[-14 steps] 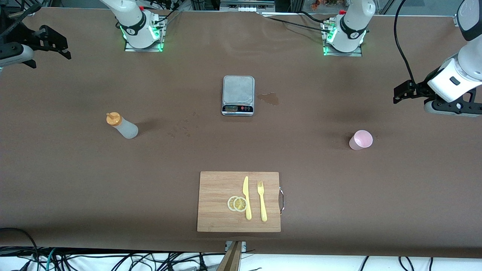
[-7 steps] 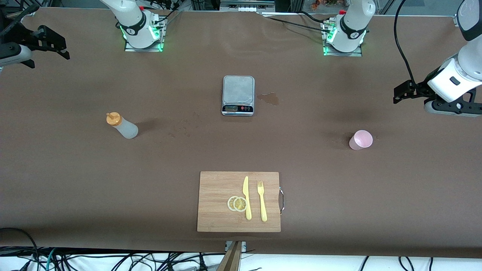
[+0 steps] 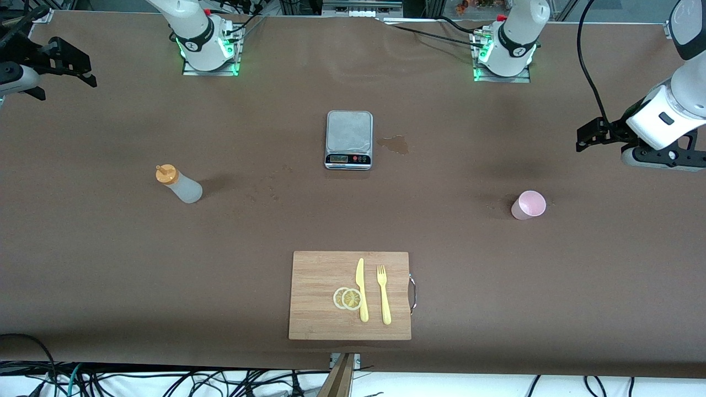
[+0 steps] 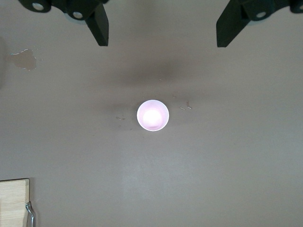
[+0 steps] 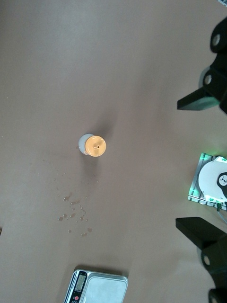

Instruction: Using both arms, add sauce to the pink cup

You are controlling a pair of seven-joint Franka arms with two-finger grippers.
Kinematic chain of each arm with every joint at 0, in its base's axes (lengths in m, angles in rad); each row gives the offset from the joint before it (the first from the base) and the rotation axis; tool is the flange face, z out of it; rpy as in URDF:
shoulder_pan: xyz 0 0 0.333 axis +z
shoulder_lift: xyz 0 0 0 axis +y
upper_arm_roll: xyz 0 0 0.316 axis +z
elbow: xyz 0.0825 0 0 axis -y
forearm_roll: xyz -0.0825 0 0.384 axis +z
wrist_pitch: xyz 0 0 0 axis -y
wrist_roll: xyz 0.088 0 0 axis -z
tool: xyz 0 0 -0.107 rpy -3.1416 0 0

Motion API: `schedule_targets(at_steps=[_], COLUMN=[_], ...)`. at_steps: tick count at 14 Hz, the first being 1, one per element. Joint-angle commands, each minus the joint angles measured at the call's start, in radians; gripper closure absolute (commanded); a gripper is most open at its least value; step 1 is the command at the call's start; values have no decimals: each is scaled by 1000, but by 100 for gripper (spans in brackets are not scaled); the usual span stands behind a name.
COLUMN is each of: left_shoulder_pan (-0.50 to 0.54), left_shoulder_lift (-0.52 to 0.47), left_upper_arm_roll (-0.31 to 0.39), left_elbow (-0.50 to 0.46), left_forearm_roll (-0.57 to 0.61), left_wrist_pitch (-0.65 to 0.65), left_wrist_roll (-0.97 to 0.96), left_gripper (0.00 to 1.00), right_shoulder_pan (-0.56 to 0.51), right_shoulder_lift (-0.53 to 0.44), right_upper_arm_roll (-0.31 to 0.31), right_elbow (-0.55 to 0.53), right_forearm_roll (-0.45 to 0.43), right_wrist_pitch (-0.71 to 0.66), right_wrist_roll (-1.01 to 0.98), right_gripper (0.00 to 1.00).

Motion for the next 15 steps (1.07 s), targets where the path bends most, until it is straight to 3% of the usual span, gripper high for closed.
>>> schedule_targets(at_steps=[1, 8, 12, 15], left_shoulder_pan=[4, 6, 18, 35], left_shoulder_lift=[-3, 20, 192, 294], left_upper_arm_roll=[0, 1, 6, 6], left_elbow=[5, 13, 14, 8], left_forearm_roll=[-10, -10, 28, 56], left_wrist_pitch=[6, -2, 56, 182], left_wrist_roll=[5, 5, 49, 151], left_gripper=[0, 0, 0, 0], right_shoulder_pan=[-5, -5, -5, -3], right_shoulder_lift=[-7, -10, -17, -26], right_upper_arm_roll=[-3, -19, -15, -4], right_elbow=[12, 12, 9, 7], right_forearm_roll=[-6, 4, 6, 7], right_wrist_pitch=[-2, 9, 3, 6], right_wrist_roll=[-20, -17, -19, -19], right_gripper=[0, 0, 0, 0])
